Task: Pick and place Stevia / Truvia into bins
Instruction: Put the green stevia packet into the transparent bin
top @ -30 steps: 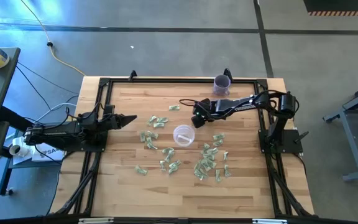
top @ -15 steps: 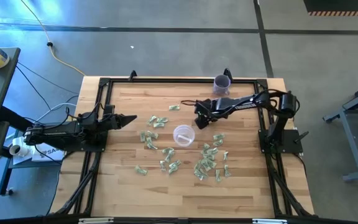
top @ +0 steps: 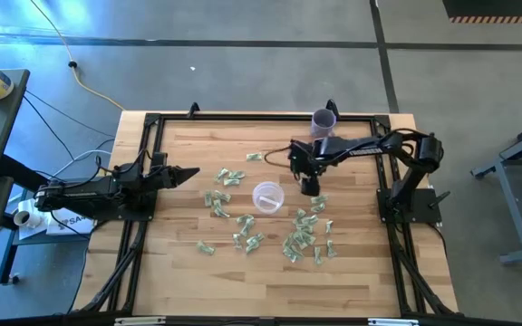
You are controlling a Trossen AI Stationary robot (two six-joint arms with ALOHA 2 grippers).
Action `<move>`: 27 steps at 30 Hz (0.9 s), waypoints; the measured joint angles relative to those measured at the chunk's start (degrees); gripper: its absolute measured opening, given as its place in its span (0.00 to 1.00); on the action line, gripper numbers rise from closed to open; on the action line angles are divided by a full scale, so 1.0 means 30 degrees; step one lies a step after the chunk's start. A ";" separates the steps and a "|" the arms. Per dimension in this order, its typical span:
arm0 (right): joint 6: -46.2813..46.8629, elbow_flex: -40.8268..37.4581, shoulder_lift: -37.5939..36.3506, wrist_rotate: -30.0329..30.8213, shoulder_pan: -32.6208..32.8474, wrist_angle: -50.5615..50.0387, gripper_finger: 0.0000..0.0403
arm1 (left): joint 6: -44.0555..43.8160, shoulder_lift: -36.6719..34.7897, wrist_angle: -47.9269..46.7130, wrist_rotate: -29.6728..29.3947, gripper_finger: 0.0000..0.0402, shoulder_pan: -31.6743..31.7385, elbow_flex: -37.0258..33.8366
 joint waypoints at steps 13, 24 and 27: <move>-0.4135 0.0022 0.1128 -0.0120 -0.0082 0.0949 0.60 | 0.0073 0.0000 0.0004 -0.0015 0.31 0.0000 0.0000; -0.1198 0.0078 0.1537 -0.0075 -0.0404 0.0256 0.35 | 0.0066 0.0000 0.0004 -0.0078 0.31 0.0000 -0.0003; 0.0020 0.0066 0.1556 -0.0556 -0.0533 0.0258 0.23 | 0.0066 0.0000 0.0004 -0.0087 0.31 0.0000 -0.0006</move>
